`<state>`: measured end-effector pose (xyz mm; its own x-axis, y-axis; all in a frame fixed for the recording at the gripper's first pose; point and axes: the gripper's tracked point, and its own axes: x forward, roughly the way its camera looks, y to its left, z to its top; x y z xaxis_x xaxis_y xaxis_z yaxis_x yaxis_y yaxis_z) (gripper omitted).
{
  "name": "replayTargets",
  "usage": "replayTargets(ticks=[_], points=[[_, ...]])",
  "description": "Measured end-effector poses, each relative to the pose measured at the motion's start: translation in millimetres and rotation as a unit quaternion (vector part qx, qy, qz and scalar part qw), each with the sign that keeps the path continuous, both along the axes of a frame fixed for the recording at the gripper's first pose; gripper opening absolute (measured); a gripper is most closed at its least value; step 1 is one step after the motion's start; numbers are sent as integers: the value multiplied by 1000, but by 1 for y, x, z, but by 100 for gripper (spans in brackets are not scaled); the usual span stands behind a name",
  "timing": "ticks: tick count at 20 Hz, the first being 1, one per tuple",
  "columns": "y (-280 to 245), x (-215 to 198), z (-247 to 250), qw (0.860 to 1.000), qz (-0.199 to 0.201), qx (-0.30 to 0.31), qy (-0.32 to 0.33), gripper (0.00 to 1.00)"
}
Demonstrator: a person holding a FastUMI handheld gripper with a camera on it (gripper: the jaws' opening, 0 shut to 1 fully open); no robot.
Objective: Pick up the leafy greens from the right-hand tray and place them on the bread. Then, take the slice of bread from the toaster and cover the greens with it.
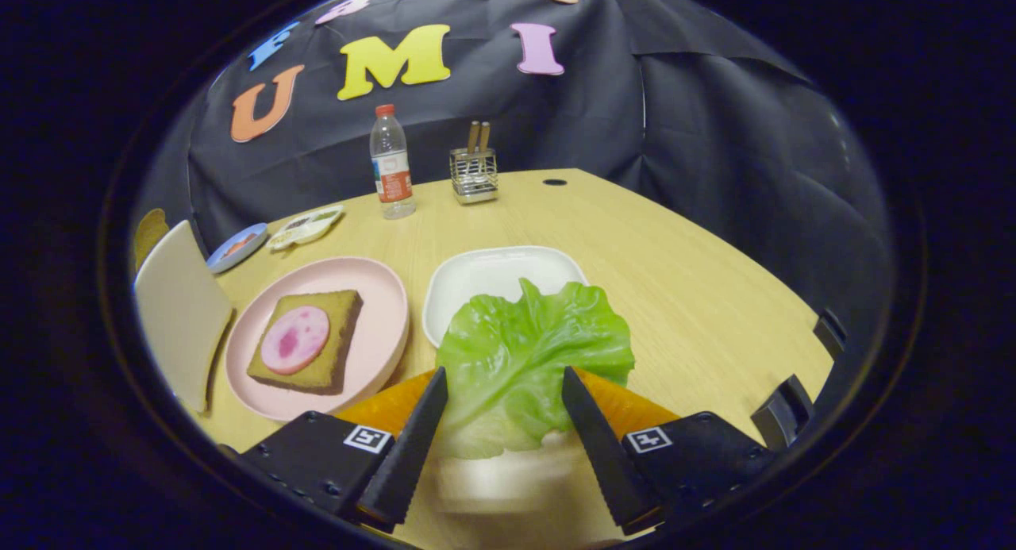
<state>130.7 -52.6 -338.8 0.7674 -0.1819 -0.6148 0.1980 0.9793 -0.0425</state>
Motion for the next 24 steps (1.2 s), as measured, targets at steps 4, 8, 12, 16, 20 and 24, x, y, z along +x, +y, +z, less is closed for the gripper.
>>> replayTargets(ticks=[4,8,12,16,20,24], points=[[7,1,-1,999,-4,37,1,42],[6,-2,-1,998,-9,66,-11,6],[11,-13,18,997,-1,66,-32,1],[24,-15,44,997,13,55,-57,0],[54,-10,64,996,41,38,-73,0],[102,-7,63,994,78,29,-73,0]])
